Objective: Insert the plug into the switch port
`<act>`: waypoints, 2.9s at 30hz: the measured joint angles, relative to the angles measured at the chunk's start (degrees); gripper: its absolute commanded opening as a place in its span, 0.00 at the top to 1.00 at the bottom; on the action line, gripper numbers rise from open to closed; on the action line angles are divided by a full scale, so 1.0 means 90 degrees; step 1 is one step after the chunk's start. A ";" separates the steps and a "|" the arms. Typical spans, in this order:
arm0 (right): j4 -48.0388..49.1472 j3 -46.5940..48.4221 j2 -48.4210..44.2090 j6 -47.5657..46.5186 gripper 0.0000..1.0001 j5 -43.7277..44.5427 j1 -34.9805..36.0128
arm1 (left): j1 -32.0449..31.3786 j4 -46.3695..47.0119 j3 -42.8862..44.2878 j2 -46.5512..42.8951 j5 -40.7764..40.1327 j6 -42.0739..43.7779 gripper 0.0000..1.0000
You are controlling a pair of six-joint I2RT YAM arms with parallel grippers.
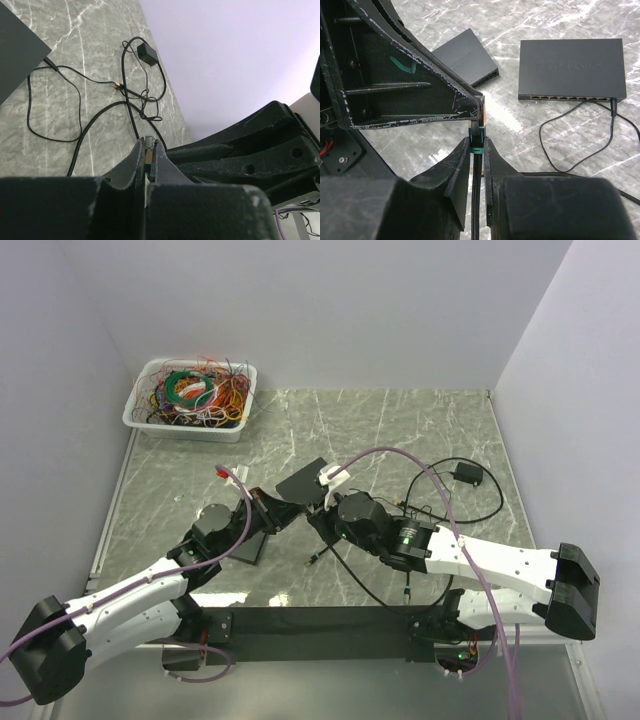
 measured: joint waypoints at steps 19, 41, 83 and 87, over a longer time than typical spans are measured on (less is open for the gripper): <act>-0.0063 -0.0770 0.0083 0.0168 1.00 0.0165 -0.0440 | 0.1508 -0.1545 0.0605 0.0117 -0.0294 0.1061 0.07; 0.0041 0.0471 0.3028 0.0078 1.00 -0.0838 -0.1314 | 0.3140 0.1528 0.1989 0.5304 0.2380 0.1727 0.20; -0.0027 0.1367 0.4201 -0.0053 1.00 -0.1217 -0.1797 | 0.3075 0.2985 0.2642 0.7339 0.3597 0.2620 0.32; -0.0153 0.1443 0.4201 -0.0053 1.00 -0.1236 -0.1838 | 0.3041 0.2987 0.2642 0.7339 0.3543 0.2732 0.33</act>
